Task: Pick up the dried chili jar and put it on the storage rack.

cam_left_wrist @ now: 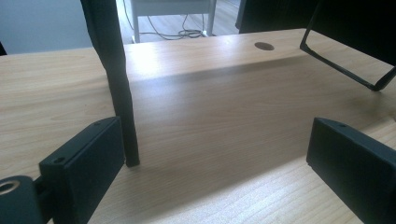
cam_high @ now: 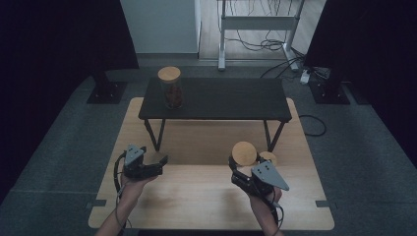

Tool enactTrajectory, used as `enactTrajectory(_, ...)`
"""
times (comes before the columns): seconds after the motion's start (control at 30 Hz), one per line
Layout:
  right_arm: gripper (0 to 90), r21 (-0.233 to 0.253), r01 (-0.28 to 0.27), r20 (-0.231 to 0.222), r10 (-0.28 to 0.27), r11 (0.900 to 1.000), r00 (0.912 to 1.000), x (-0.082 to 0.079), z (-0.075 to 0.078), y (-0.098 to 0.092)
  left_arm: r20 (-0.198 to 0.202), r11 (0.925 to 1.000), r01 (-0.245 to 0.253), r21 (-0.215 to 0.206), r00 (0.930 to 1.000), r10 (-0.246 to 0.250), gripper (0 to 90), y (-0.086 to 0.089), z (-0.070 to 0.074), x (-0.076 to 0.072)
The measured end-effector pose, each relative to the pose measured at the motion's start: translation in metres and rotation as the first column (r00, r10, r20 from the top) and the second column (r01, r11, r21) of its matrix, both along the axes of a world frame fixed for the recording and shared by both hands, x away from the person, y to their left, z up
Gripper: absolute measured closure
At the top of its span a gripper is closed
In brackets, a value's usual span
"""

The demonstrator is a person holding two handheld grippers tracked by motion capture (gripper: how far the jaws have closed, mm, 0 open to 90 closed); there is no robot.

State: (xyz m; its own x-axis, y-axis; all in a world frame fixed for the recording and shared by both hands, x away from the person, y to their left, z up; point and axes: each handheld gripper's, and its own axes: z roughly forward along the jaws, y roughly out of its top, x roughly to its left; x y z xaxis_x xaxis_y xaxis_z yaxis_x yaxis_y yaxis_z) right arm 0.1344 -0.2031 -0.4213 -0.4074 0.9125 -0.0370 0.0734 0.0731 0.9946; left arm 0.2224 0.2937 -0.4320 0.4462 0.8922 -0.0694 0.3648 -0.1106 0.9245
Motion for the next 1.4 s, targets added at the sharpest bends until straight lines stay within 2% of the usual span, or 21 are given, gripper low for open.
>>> enactTrajectory(0.8, 26.4, 0.002, 0.016, 0.041, -0.016, 1.0, 0.999, 0.015, 0.012, 0.005, -0.002, 1.0, -0.006, 0.002, 1.0, 0.006, 3.9, 0.001, -0.001, 0.001)
enactTrajectory(1.17, 26.4, 0.011, 0.028, 0.074, -0.029, 1.0, 0.9969, 0.027, 0.023, 0.007, -0.004, 1.0, -0.007, 0.006, 1.0, 0.007, 4.0, 0.0, -0.001, 0.002)
enactTrajectory(1.4, 26.3, -0.001, 0.032, 0.095, -0.031, 0.999, 0.995, 0.036, 0.036, 0.009, -0.004, 1.0, -0.005, 0.009, 1.0, 0.005, 4.0, 0.0, -0.002, 0.002)
